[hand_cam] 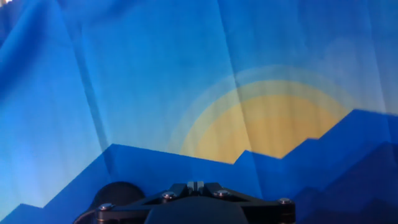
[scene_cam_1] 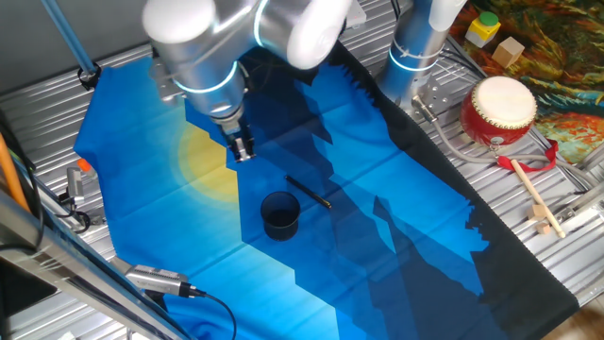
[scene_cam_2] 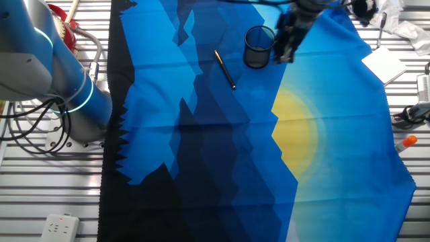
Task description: Put the pen into the pen holder
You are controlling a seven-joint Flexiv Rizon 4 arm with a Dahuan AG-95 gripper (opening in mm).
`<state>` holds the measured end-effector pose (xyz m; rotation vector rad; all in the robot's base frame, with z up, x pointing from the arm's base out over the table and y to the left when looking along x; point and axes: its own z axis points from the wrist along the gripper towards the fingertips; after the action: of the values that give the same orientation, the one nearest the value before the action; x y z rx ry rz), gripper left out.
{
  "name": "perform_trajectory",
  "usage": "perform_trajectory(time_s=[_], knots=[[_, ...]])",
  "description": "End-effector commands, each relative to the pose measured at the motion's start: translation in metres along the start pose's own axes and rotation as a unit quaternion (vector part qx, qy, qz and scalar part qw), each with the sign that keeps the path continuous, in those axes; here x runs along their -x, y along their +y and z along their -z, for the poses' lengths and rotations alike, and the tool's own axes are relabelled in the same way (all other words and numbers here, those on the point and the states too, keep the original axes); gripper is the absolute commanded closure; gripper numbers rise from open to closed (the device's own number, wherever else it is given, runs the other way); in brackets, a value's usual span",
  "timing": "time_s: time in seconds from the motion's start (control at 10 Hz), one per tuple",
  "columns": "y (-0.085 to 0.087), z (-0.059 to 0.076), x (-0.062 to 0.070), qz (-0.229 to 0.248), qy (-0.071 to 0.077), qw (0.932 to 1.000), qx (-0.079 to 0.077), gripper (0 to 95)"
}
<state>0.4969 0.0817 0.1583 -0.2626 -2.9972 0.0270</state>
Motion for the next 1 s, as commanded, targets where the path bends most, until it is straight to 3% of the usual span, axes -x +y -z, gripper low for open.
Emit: perform_trajectory(time_s=[0.1,0.4,0.5,0.6,0.8,1.0], knots=[[0.0,-0.003,-0.011,0.001,0.001,1.0,-0.001,95.0],[0.013,-0.015,-0.023,-0.007,0.007,1.0,-0.001,95.0],[0.015,-0.017,-0.025,-0.009,0.013,0.9999,-0.002,95.0],[0.019,-0.022,-0.026,-0.008,0.029,0.9996,0.003,95.0],[0.02,-0.031,-0.025,-0.005,0.033,0.9994,0.004,95.0],[0.02,-0.049,-0.021,-0.008,0.034,0.9994,0.004,95.0]])
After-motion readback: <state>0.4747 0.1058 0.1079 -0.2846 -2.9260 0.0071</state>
